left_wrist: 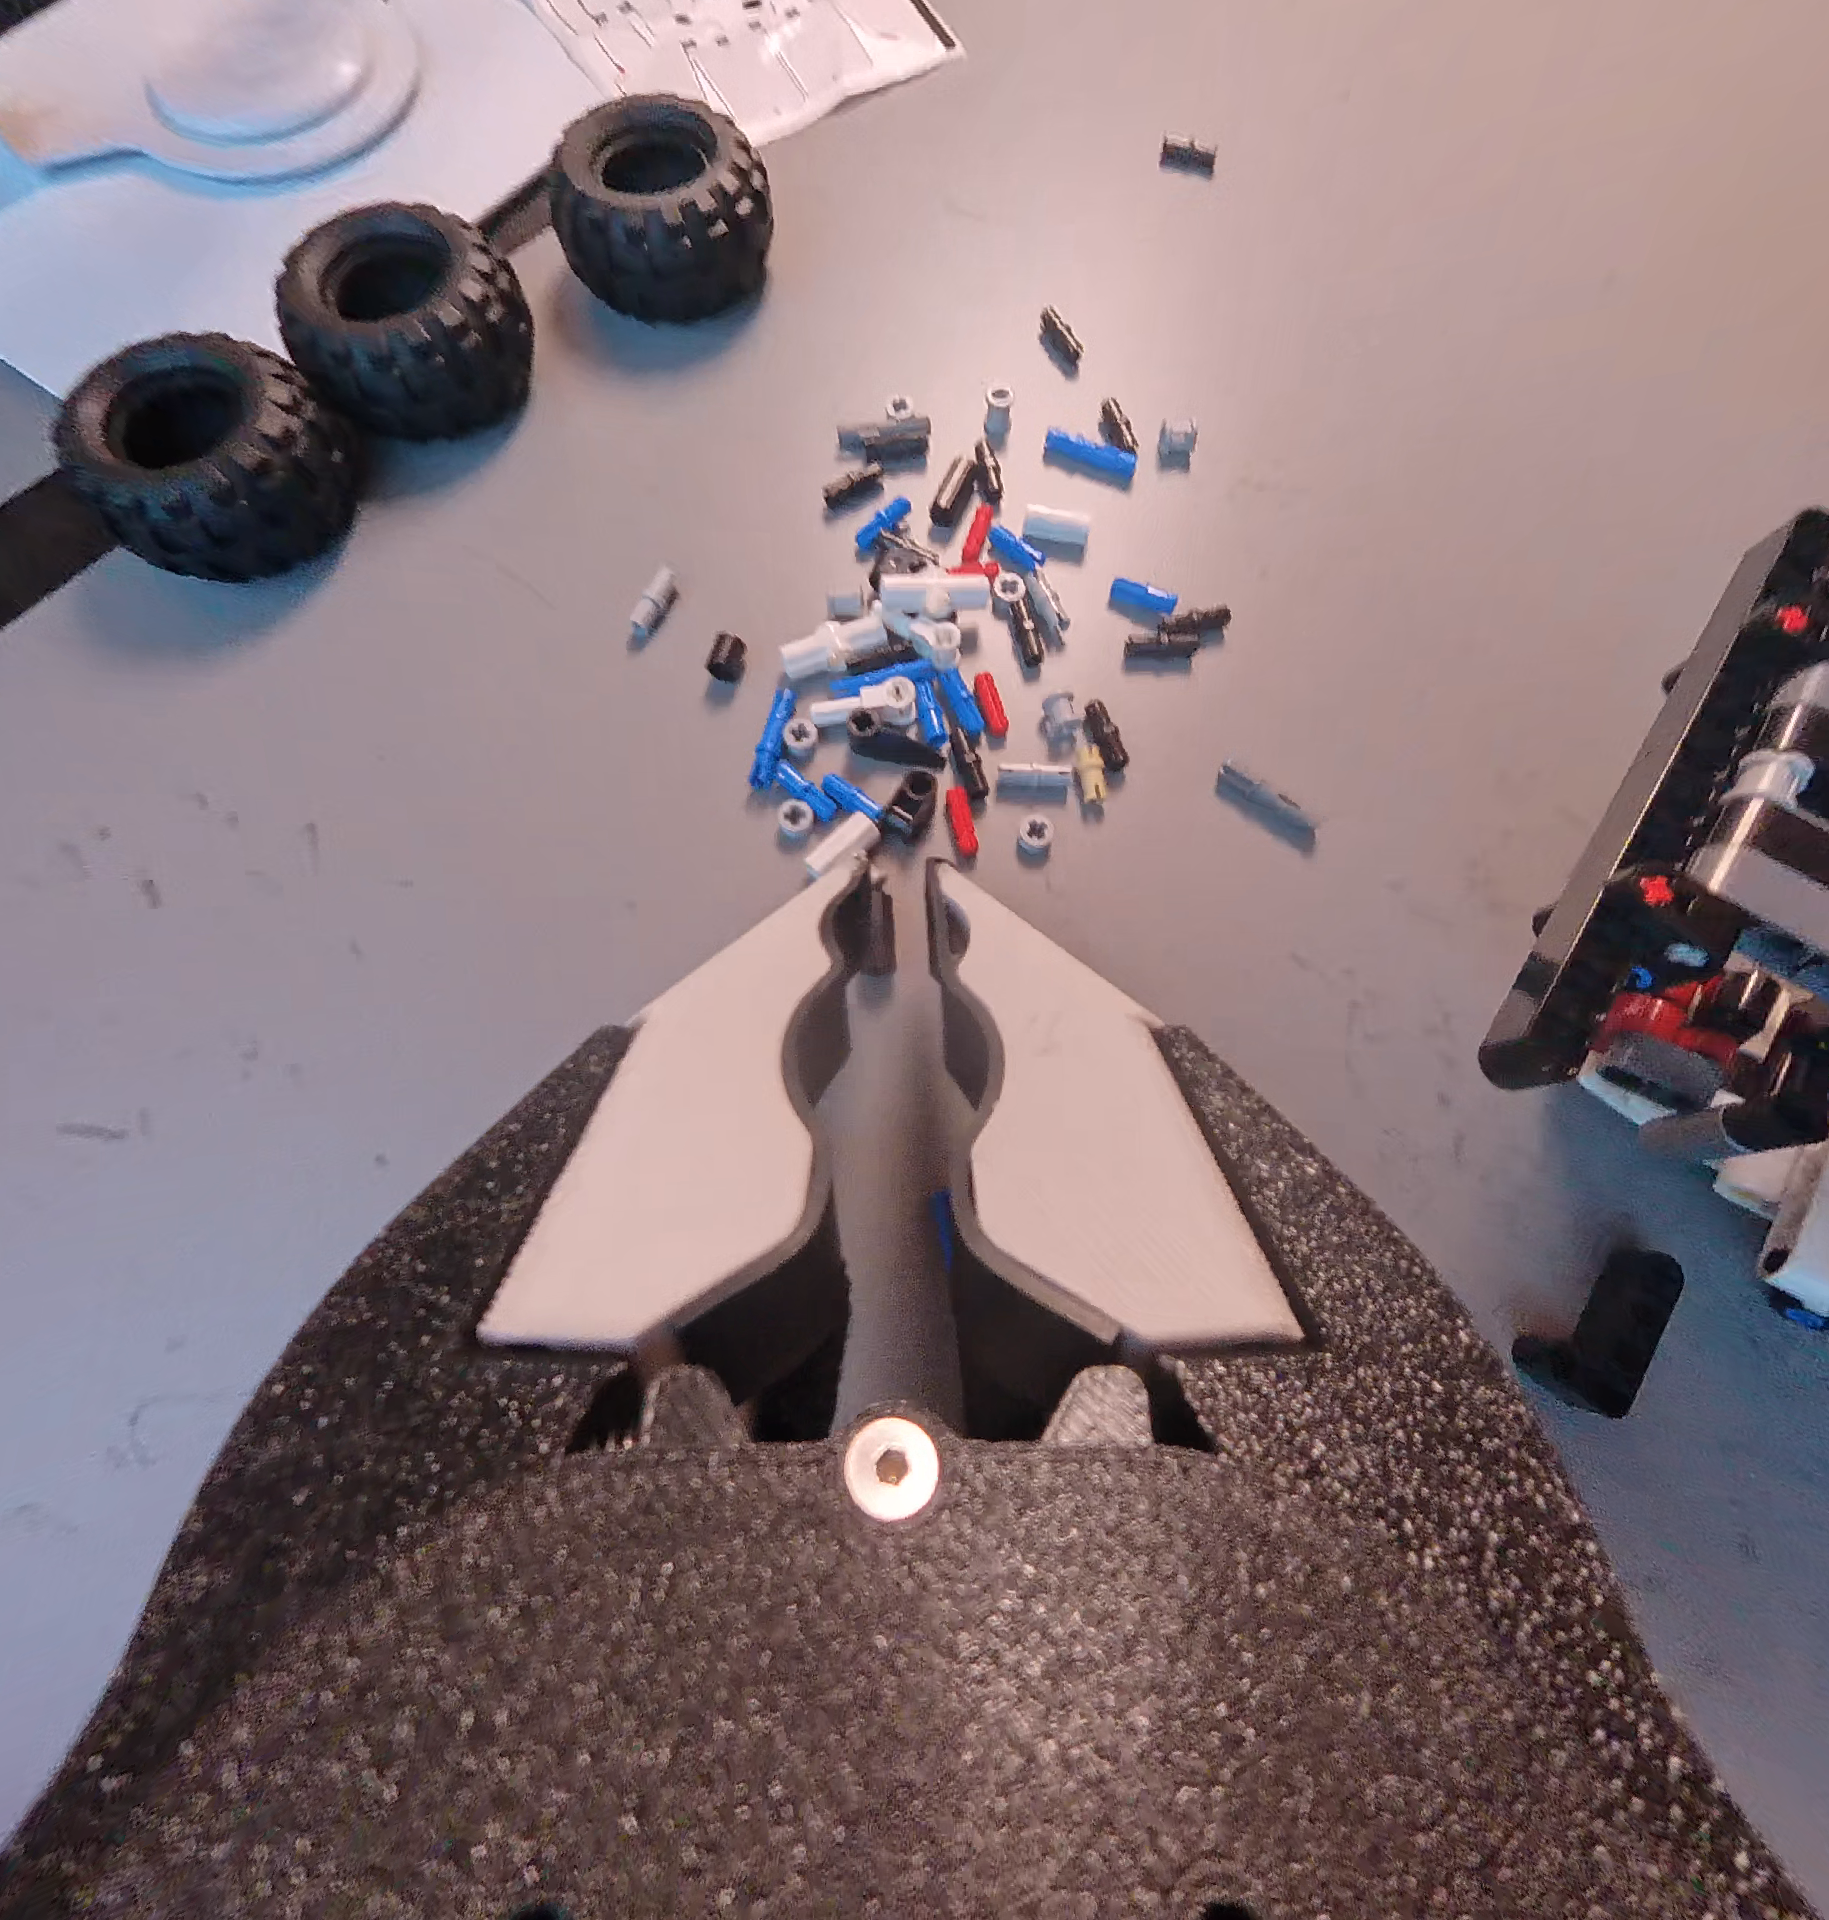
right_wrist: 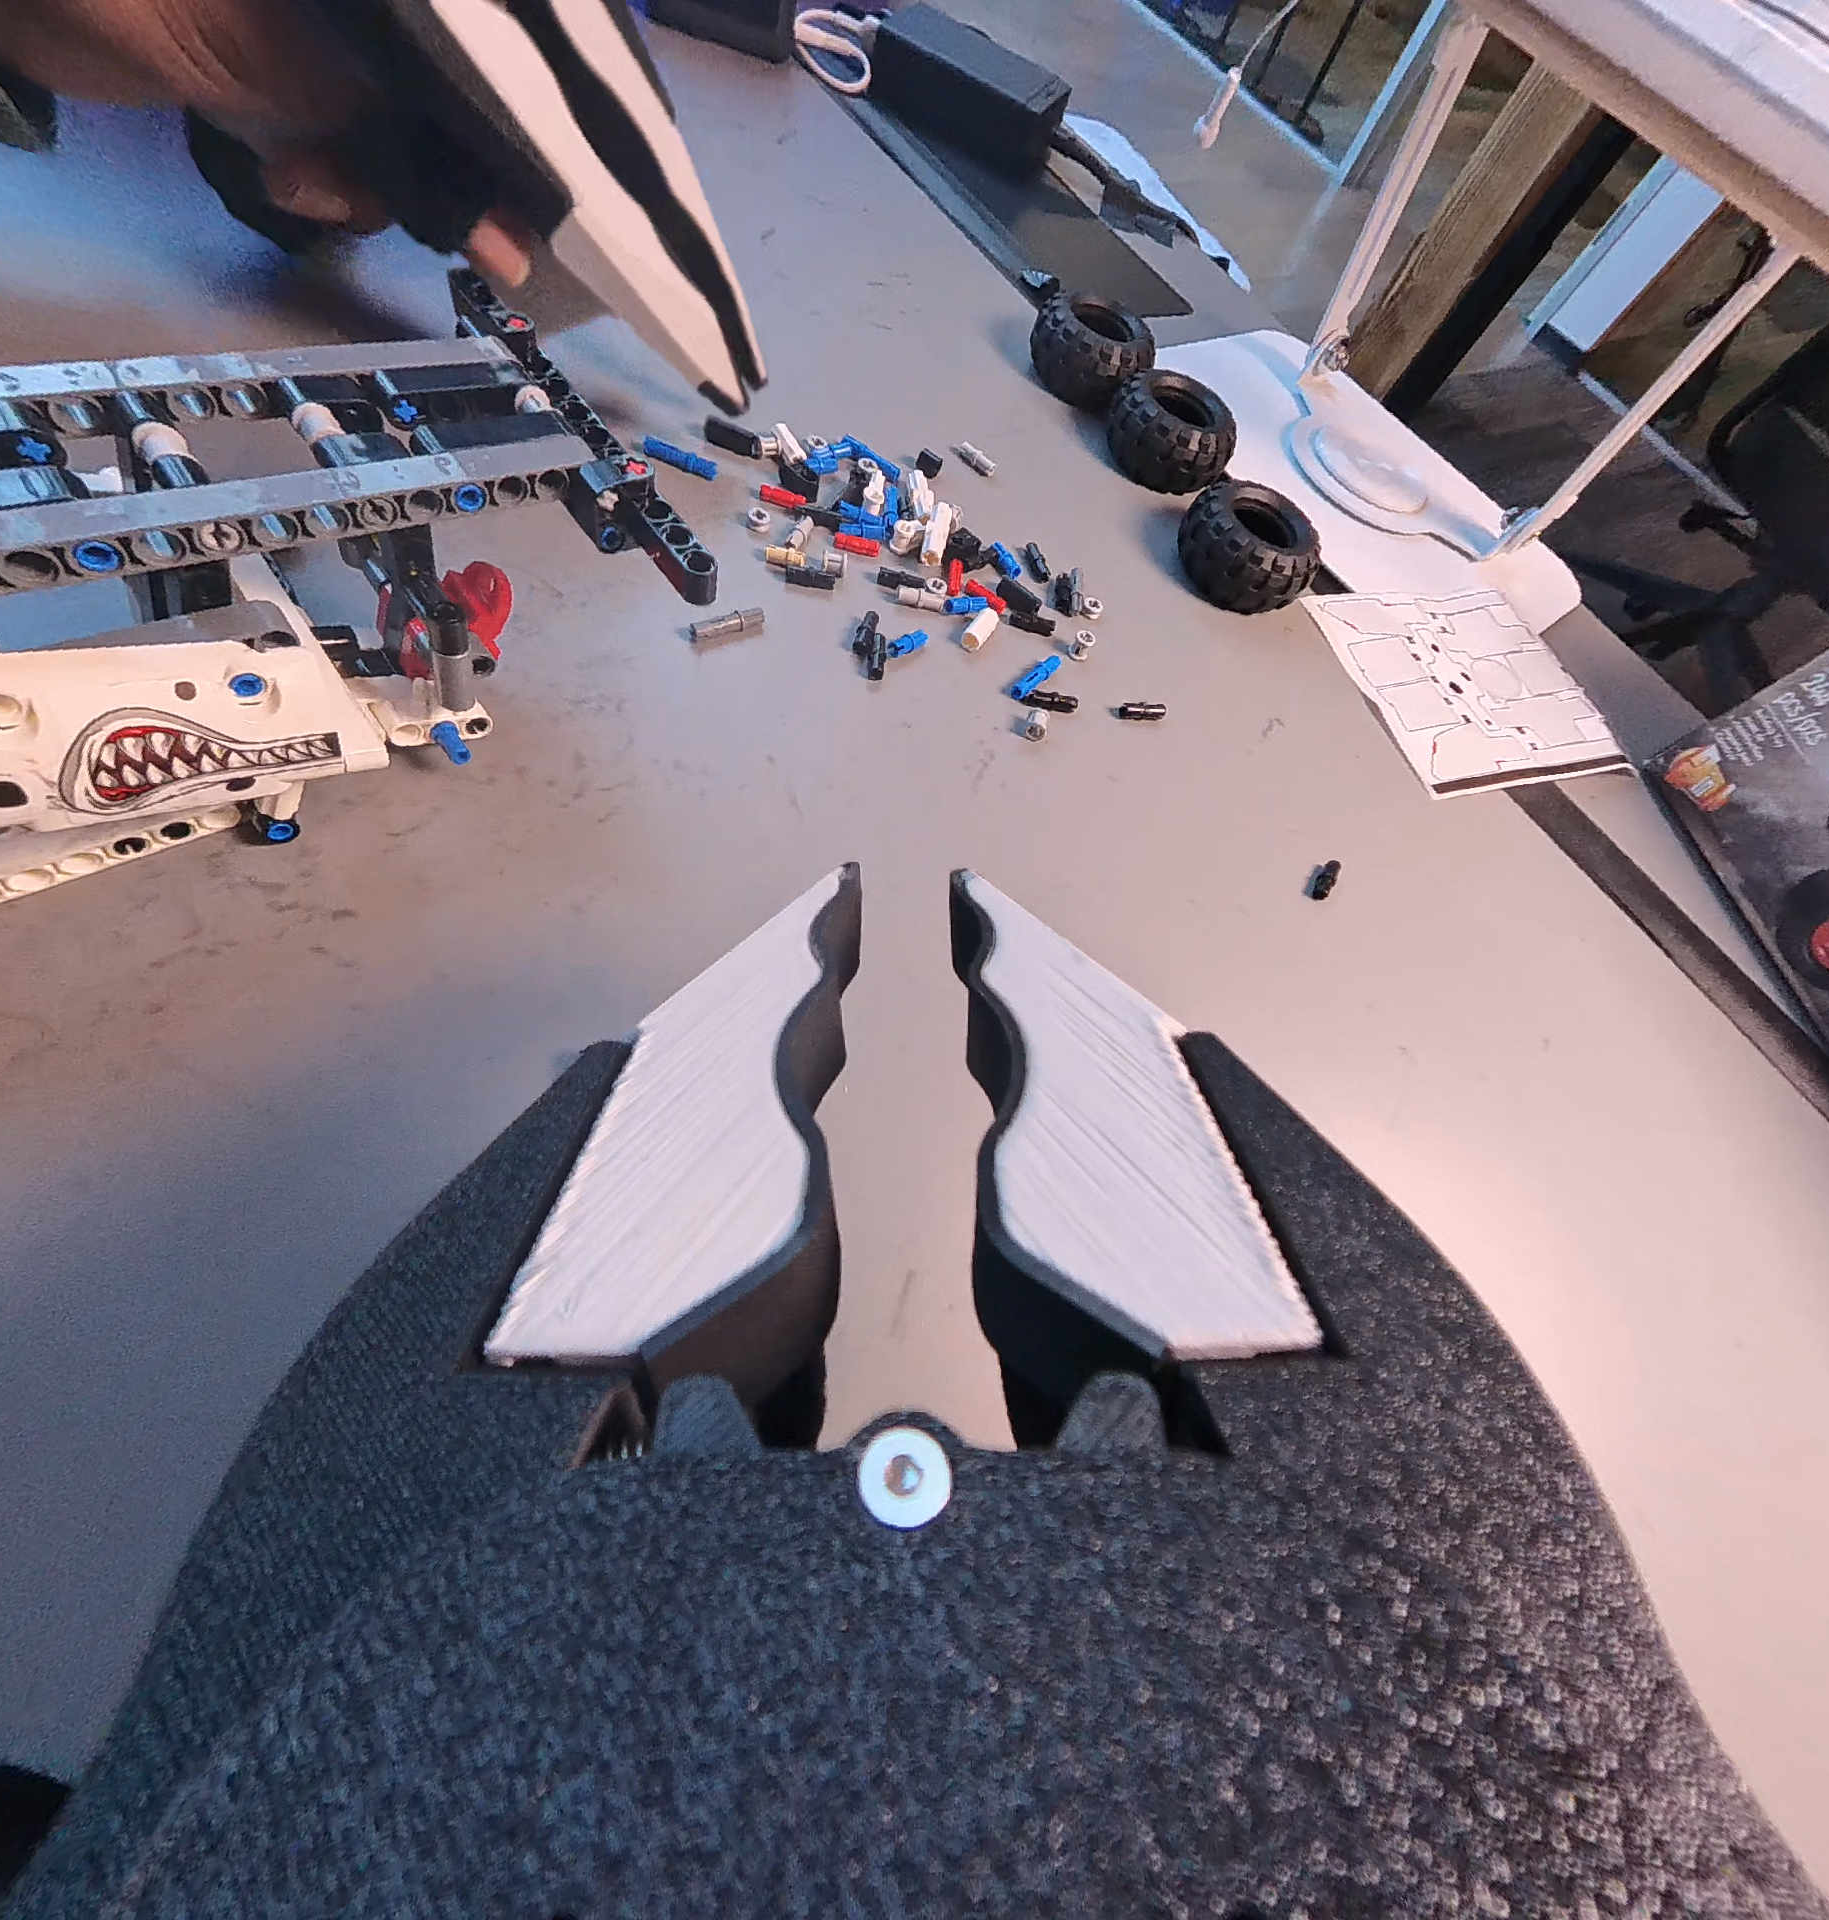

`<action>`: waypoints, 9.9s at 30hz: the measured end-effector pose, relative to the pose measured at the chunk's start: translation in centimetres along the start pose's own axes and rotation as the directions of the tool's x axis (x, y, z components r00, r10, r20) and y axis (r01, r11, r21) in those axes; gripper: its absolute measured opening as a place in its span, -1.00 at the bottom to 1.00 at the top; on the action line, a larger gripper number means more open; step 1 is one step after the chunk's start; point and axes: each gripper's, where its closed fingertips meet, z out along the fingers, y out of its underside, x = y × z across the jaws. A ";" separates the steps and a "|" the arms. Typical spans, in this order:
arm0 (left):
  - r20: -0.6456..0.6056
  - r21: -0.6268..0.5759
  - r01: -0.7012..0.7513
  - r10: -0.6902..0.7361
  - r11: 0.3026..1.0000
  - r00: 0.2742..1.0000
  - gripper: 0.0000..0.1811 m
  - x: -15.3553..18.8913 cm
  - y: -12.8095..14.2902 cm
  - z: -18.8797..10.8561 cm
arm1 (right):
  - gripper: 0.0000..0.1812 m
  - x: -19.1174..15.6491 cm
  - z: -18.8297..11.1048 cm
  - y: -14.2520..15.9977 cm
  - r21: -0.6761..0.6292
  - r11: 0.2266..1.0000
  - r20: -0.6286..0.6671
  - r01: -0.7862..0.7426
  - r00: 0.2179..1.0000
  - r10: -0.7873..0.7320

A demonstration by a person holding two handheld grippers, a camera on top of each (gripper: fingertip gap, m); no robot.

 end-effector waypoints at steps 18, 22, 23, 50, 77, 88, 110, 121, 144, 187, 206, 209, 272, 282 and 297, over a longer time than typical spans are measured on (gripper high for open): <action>-0.090 -0.149 -0.015 0.002 0.989 0.996 -0.95 0.9 2.2 -2.2 | -0.85 0.5 -0.1 0.3 0.005 1.000 -0.012 -0.006 1.000 0.006; -0.038 -0.111 -0.054 0.050 0.992 0.998 -0.91 0.5 0.7 -0.1 | -0.85 0.3 0.0 0.6 -0.005 1.000 -0.012 0.006 1.000 -0.006; -0.033 -0.099 -0.045 0.042 0.994 0.999 -0.77 0.5 0.5 0.2 | -0.85 0.4 0.0 0.7 -0.010 1.000 -0.014 0.011 1.000 -0.011; -0.366 0.039 -0.296 0.289 0.954 0.884 -0.58 12.9 4.7 -7.0 | -0.79 -1.5 -0.5 -0.5 0.063 0.998 0.103 -0.018 0.995 0.012; 0.499 -0.086 0.215 -0.144 0.973 0.855 -0.92 -9.8 11.2 -26.5 | -0.65 -6.0 -0.3 4.6 -0.269 0.959 0.315 0.089 0.949 0.000; 0.444 0.236 0.166 -0.259 0.957 0.858 -0.68 -8.8 6.5 -27.2 | -0.65 -2.6 -3.0 -4.3 0.194 0.980 0.179 -0.052 0.984 0.017; -0.764 0.171 0.399 -0.135 0.901 0.631 -0.91 20.7 -6.3 -14.2 | -0.80 -13.3 -5.1 -14.3 0.613 0.772 0.132 0.170 0.941 -0.312; 0.648 -0.023 0.106 -0.067 0.994 0.759 -0.91 -7.7 6.4 -24.8 | -0.56 -5.4 -2.2 -9.8 0.372 0.927 0.053 0.043 0.996 -0.068; 0.497 0.442 0.045 -0.286 0.896 0.819 -0.28 -8.9 1.0 -24.0 | -0.48 -1.2 0.1 -5.8 0.241 0.964 -0.025 -0.109 0.993 0.118; 0.327 0.517 0.046 -0.247 0.855 0.912 -0.36 -20.0 -23.2 -0.8 | -0.87 32.3 13.2 -14.0 0.257 0.965 -0.595 -0.045 0.779 0.195; 0.423 0.510 0.013 -0.264 0.860 0.867 -0.16 -21.4 -23.6 1.2 | -0.40 27.8 11.9 -8.4 0.531 0.464 0.040 -0.709 0.568 0.822; 0.465 0.512 -0.018 -0.260 0.859 0.847 -0.34 -21.6 -23.5 1.2 | -0.41 27.4 10.4 -8.6 0.547 0.565 -0.069 -0.617 0.639 0.766; -0.003 0.492 -0.108 0.126 0.864 0.992 -0.60 -3.8 -32.1 9.7 | -0.93 24.0 3.0 -24.8 0.701 0.703 -0.158 -0.123 0.934 0.321; -0.086 0.475 -0.083 0.140 0.876 0.986 -0.34 -3.8 -30.2 8.8 | -0.79 32.4 11.2 -15.9 0.128 0.990 -0.565 -0.058 0.816 0.121; 0.314 0.270 -0.221 0.131 0.937 0.940 -0.82 -12.0 -28.5 8.7 | -0.77 37.3 7.5 -13.7 0.170 0.985 -0.747 -0.041 0.646 0.156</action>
